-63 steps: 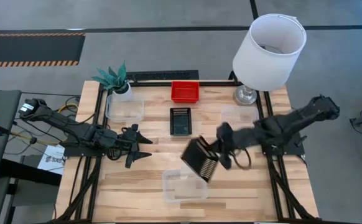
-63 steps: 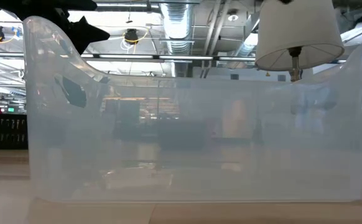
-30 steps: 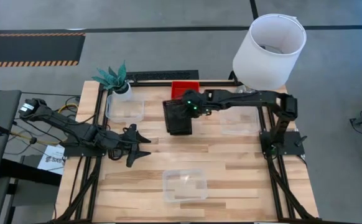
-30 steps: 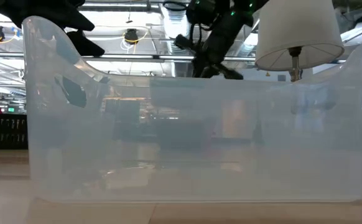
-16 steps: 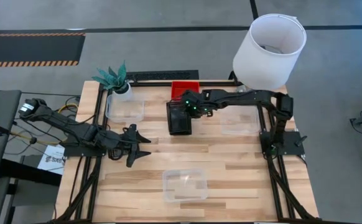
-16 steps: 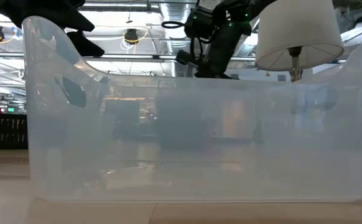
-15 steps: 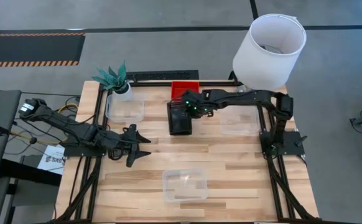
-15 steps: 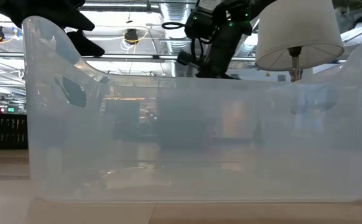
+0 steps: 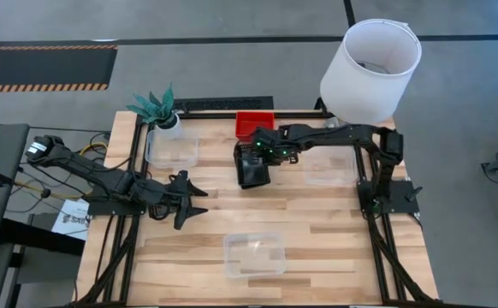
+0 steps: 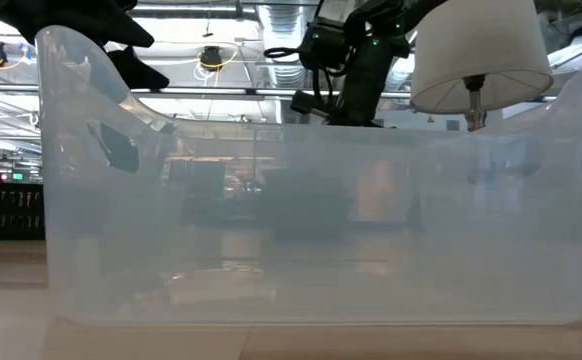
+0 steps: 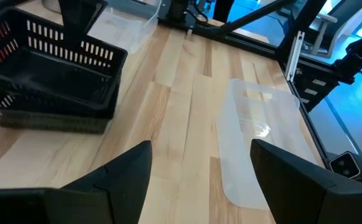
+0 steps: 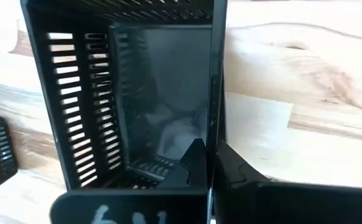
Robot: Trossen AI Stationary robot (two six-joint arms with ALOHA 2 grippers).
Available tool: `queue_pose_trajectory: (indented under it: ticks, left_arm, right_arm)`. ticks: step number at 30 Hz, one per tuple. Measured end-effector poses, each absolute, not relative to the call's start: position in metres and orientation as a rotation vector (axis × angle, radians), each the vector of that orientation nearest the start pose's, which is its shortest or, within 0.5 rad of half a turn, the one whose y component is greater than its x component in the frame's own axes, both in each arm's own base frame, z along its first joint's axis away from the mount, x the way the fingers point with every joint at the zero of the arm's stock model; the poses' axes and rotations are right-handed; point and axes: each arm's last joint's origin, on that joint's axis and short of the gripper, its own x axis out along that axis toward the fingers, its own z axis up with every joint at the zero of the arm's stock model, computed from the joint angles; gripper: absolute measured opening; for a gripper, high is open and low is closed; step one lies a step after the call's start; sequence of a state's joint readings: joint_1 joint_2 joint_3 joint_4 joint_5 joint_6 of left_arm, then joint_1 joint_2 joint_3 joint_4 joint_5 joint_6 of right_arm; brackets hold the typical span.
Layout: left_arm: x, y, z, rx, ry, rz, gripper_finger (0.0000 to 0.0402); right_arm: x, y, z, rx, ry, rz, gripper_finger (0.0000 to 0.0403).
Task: Stack baskets by color
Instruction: Stack the bottom black bin on top of the top black bin
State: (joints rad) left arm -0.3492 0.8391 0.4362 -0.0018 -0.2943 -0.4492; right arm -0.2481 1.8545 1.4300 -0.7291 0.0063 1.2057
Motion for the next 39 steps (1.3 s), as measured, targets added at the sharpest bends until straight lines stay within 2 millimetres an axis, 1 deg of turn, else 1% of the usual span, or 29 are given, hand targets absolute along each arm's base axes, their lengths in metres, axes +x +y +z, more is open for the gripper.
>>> queue_pose_trajectory:
  ticks: [8, 15, 20, 26, 33, 39]
  left_arm:
    - [0.172, -0.054, 0.221, -0.316, 0.388, 0.033, 0.0260]
    - [0.172, -0.054, 0.222, -0.312, 0.387, 0.032, 0.0260]
    - [0.172, -0.054, 0.222, -0.318, 0.387, 0.033, 0.0260]
    - [0.172, -0.054, 0.222, -0.323, 0.387, 0.034, 0.0260]
    - [0.172, -0.054, 0.221, -0.325, 0.387, 0.034, 0.0260]
    - [0.172, -0.054, 0.221, -0.331, 0.393, 0.017, 0.0260]
  right_arm:
    - [0.370, -0.091, 0.222, 1.176, 0.874, -0.896, 0.0007]
    - [0.372, -0.081, 0.222, 1.096, 0.918, -0.832, 0.0007]
    - [0.372, -0.082, 0.222, 1.093, 0.933, -0.820, 0.0006]
    - [0.368, -0.082, 0.221, 1.158, 0.941, -0.896, 0.0009]
    - [0.358, -0.085, 0.218, 1.159, 0.926, -1.080, 0.0010]
    - [0.361, -0.085, 0.219, 1.176, 0.891, -1.077, 0.0011]
